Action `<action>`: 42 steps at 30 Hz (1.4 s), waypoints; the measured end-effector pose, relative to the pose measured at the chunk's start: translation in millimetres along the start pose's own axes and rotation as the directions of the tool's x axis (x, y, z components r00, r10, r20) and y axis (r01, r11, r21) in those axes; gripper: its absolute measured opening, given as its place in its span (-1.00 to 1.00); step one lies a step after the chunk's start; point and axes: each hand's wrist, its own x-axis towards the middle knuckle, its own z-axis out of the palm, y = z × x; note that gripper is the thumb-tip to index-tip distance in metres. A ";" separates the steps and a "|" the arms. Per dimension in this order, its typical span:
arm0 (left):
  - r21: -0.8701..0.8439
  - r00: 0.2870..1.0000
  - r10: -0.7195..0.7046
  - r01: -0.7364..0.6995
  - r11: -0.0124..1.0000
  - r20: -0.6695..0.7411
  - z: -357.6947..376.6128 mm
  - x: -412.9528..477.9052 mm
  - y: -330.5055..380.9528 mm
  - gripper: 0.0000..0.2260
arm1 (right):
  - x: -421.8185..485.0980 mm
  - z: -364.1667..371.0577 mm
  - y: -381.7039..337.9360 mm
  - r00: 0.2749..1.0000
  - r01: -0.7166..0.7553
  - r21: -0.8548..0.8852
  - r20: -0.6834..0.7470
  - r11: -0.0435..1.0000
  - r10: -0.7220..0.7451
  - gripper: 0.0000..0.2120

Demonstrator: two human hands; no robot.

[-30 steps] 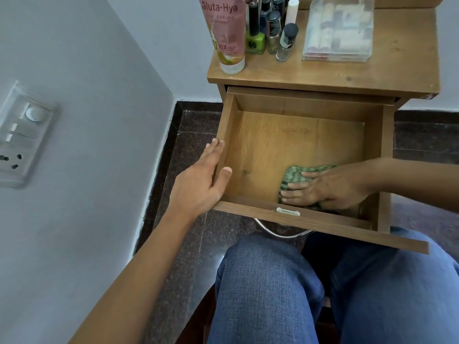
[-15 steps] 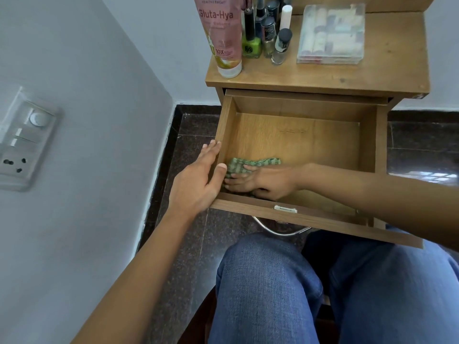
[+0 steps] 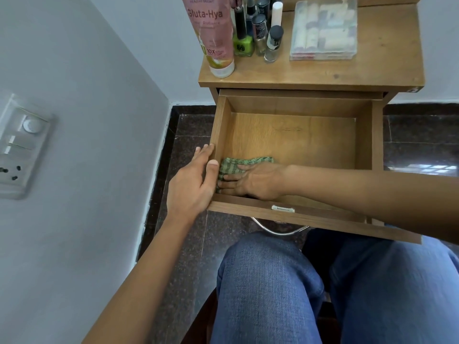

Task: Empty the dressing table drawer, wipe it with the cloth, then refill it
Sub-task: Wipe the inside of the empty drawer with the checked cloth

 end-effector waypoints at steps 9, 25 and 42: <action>-0.005 0.999 0.012 -0.011 1.000 0.030 -4.6 -3.2 -1.1 -0.45 | -37.5 -7.2 17.0 0.955 0.071 -0.021 0.292 0.997 -0.062 -0.35; 0.059 1.000 0.019 -0.019 0.998 -0.005 -0.9 -3.0 2.0 -0.51 | 9.5 -10.6 6.1 0.961 0.092 0.028 0.261 0.995 -0.096 -0.34; 0.045 0.999 0.031 -0.033 0.998 0.036 -3.5 -4.0 1.5 -0.49 | -110.4 0.5 44.5 0.832 -0.097 0.162 0.554 0.982 -0.009 -0.19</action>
